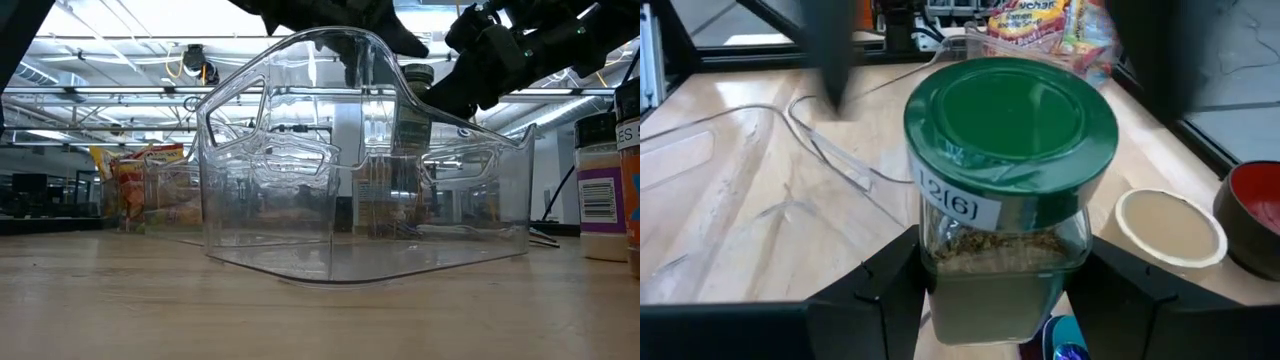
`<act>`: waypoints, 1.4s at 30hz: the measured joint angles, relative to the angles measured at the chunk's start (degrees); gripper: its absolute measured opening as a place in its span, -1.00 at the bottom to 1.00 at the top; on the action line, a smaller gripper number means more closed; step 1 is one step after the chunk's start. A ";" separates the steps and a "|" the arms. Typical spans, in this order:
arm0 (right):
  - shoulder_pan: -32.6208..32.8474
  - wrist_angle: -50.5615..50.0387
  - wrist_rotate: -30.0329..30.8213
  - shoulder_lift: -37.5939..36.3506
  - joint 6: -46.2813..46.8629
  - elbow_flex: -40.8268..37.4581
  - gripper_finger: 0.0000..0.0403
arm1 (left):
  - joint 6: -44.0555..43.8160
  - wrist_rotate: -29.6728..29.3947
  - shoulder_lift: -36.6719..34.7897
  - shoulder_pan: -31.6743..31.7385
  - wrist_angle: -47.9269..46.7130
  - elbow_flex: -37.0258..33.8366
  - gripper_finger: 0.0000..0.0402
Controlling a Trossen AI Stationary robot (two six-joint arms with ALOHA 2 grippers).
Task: Pick & Place Food Item
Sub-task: Put the green seasoning bottle into the middle transparent bin
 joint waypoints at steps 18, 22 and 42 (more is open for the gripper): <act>-0.09 -0.09 0.49 0.04 0.31 0.00 -0.05 | -2.36 -3.63 0.00 0.30 -3.13 -0.02 0.17; -0.07 -0.14 0.27 0.04 0.09 0.00 -0.04 | 0.20 -0.78 0.36 0.41 -2.49 -0.02 0.17; -0.04 -0.46 0.17 0.02 0.09 -0.07 -0.03 | 2.40 0.97 1.73 0.60 -0.68 0.00 -0.01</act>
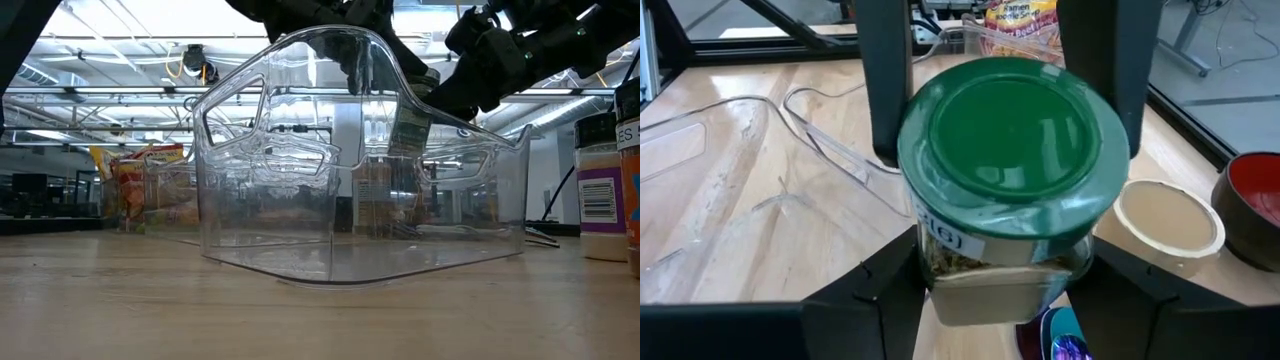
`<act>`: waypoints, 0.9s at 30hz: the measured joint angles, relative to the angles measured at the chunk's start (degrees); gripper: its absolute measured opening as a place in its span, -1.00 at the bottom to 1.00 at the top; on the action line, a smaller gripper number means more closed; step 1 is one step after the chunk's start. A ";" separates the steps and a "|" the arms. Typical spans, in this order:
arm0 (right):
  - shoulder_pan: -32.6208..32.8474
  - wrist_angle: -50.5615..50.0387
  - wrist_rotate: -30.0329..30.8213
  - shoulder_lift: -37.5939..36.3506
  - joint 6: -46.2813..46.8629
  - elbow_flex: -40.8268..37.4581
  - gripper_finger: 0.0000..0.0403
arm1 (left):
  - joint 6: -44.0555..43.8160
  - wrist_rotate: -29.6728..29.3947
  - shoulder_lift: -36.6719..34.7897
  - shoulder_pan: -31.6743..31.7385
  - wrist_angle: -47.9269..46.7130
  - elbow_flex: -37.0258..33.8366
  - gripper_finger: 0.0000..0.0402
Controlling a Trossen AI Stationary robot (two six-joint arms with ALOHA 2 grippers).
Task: Pick & Place Food Item
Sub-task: Put the green seasoning bottle into the middle transparent bin
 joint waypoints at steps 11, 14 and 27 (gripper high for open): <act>-0.02 0.38 0.09 0.04 -0.04 0.00 0.06 | 0.07 -0.14 -0.46 0.20 0.23 0.00 -0.01; 0.00 1.05 0.12 0.03 -0.17 0.05 0.06 | 0.07 -0.18 -1.36 0.22 -0.14 -0.09 -0.01; -0.02 2.90 0.06 -0.10 -0.63 0.28 0.09 | 0.95 -1.06 -4.70 0.57 -2.50 -0.17 -0.01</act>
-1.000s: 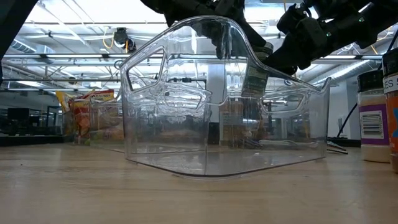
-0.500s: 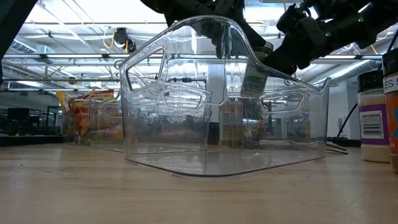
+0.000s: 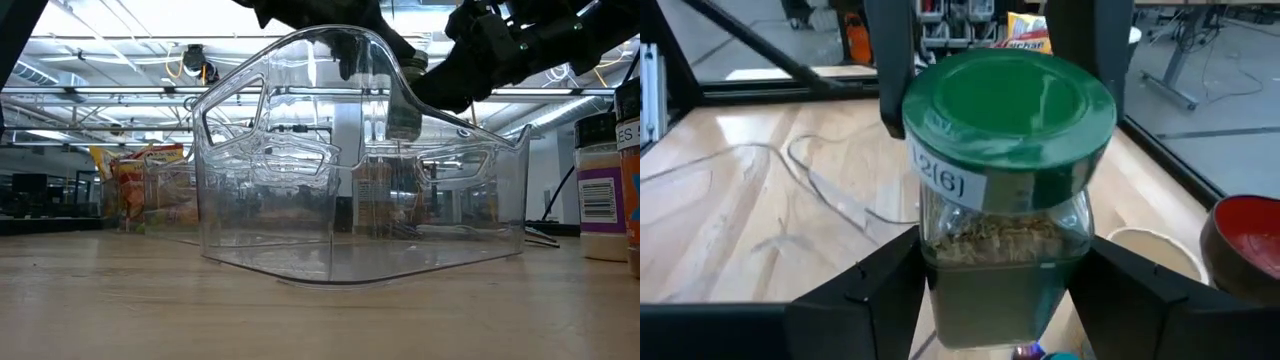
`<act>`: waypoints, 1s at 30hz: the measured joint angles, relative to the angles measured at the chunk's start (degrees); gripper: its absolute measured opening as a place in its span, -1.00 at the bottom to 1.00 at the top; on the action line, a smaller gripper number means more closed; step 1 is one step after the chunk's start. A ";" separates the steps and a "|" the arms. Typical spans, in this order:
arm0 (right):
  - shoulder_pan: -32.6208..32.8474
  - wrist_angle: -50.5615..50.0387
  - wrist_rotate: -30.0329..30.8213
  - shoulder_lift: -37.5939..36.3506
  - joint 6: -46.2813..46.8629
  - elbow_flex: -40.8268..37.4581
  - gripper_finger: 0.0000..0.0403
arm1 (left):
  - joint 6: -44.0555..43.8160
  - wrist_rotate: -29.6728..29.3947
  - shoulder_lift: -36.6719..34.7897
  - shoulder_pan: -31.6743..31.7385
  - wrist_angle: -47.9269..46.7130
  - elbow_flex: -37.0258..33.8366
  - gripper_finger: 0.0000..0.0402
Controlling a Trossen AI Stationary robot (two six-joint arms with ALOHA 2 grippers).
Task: Pick & Place Food Item
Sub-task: Put the green seasoning bottle into the middle transparent bin
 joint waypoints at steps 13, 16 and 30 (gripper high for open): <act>0.00 -0.32 -0.12 0.08 0.00 -0.26 0.10 | 0.70 -0.88 -3.46 0.23 -2.68 0.15 -0.01; 0.02 -0.65 -0.22 0.10 0.00 -0.26 0.11 | 1.18 -2.81 -6.16 0.52 -4.23 0.15 -0.01; 0.01 -2.64 -0.20 -2.12 0.20 -0.26 0.10 | -4.67 -17.59 -22.88 0.28 1.48 -18.01 -0.01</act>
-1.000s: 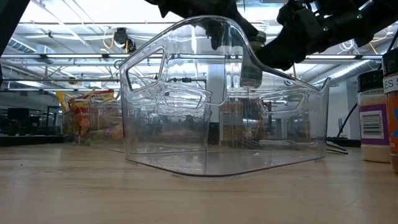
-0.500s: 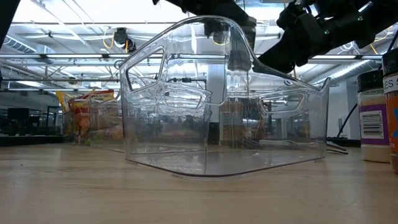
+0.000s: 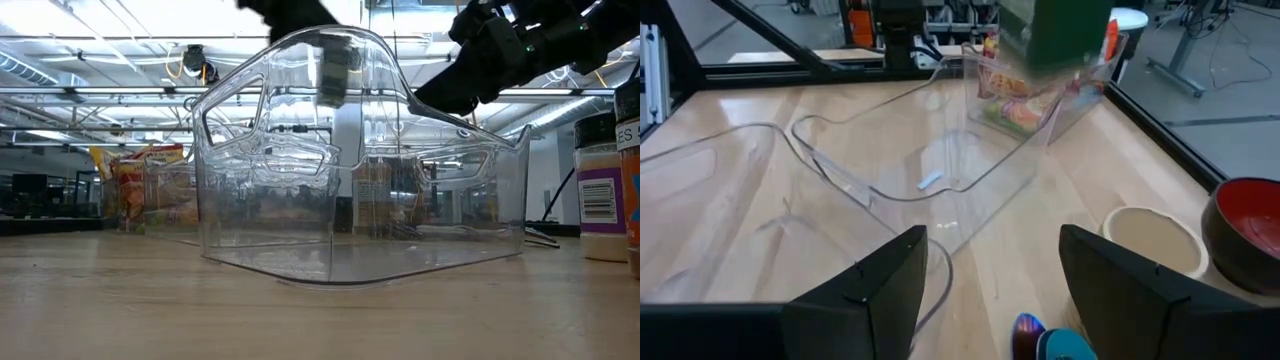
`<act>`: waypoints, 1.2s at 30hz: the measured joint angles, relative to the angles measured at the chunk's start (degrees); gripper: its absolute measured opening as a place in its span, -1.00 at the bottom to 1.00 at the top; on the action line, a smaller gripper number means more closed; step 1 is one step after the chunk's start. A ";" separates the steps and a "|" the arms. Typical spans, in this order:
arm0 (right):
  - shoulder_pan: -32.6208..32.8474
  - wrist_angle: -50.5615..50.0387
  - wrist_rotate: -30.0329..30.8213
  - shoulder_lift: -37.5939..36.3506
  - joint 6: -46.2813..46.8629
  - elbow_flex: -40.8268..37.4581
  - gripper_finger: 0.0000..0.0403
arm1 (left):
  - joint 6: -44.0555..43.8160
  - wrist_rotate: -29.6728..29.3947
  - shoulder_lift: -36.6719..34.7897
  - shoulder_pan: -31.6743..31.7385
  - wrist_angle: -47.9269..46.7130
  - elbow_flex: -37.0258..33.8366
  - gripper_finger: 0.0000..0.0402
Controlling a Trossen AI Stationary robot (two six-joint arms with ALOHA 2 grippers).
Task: Pick & Place Food Item
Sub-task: Put the green seasoning bottle into the middle transparent bin
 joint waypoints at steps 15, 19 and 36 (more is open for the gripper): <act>-0.01 0.58 0.02 -0.38 -0.90 0.00 0.06 | -13.61 -14.95 -21.08 -0.81 35.95 -45.53 -0.01; 0.02 0.68 0.02 -0.38 -0.90 0.00 0.06 | -16.39 -19.18 -21.08 -2.40 39.82 -51.21 -0.01; -0.01 1.02 0.15 -0.38 -1.15 0.00 0.04 | -20.10 -28.78 -14.72 -3.57 43.03 -56.76 -0.01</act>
